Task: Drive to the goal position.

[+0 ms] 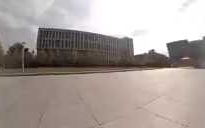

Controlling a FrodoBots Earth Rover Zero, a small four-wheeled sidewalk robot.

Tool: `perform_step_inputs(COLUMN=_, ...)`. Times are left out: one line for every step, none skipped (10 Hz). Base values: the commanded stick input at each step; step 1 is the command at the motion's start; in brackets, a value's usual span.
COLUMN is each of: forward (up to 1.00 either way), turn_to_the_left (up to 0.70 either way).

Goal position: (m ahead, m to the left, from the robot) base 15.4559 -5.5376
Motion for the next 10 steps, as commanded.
perform_step_inputs(forward=1.0, turn_to_the_left=0.02)
perform_step_inputs(forward=1.0, turn_to_the_left=-0.07)
perform_step_inputs(forward=1.0, turn_to_the_left=-0.33)
perform_step_inputs(forward=1.0, turn_to_the_left=-0.38)
perform_step_inputs(forward=1.0, turn_to_the_left=-0.38)
perform_step_inputs(forward=1.0, turn_to_the_left=-0.09)
perform_step_inputs(forward=1.0, turn_to_the_left=0.0)
perform_step_inputs(forward=1.0, turn_to_the_left=-0.23)
perform_step_inputs(forward=1.0, turn_to_the_left=-0.38)
perform_step_inputs(forward=1.0, turn_to_the_left=-0.38)
